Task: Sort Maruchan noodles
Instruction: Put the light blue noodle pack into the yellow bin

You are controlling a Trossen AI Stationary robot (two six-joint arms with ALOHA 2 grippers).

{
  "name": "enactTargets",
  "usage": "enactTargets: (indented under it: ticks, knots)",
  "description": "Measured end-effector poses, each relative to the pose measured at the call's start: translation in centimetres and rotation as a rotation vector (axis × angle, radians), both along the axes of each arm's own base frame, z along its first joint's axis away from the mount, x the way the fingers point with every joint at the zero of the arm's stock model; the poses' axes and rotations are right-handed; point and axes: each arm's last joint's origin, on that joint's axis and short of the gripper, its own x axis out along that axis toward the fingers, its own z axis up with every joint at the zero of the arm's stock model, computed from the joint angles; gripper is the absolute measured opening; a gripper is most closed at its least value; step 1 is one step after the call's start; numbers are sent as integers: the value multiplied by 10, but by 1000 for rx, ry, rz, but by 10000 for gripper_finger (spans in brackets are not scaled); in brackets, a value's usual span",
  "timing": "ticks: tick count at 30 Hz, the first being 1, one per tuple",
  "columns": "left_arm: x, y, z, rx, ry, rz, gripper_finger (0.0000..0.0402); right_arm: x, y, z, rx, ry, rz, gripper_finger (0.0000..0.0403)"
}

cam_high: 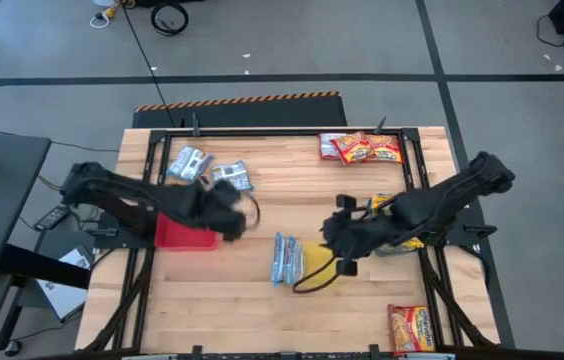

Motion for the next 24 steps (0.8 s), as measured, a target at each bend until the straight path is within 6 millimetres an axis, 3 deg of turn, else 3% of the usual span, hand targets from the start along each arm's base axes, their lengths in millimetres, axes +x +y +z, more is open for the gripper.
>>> enactTargets:
  ticks: [4,7,11,15,19,24]
  knots:
    - [0,38,6,-8,-57,183,213,-16,-8,19,10,-82,-27,192]
    - [8,67,0,-12,-56,242,250,-25,-10,28,39,-121,-47,212]
    - [22,106,-30,-61,-62,284,296,-32,-6,29,67,-116,-64,239]
    - [33,136,-71,-84,-31,339,314,-37,-1,24,68,-65,-72,256]
    - [40,146,-110,-63,86,246,315,-41,-1,18,56,2,-102,260]
    - [36,139,-143,-33,320,22,315,-47,-5,14,19,70,-133,257]
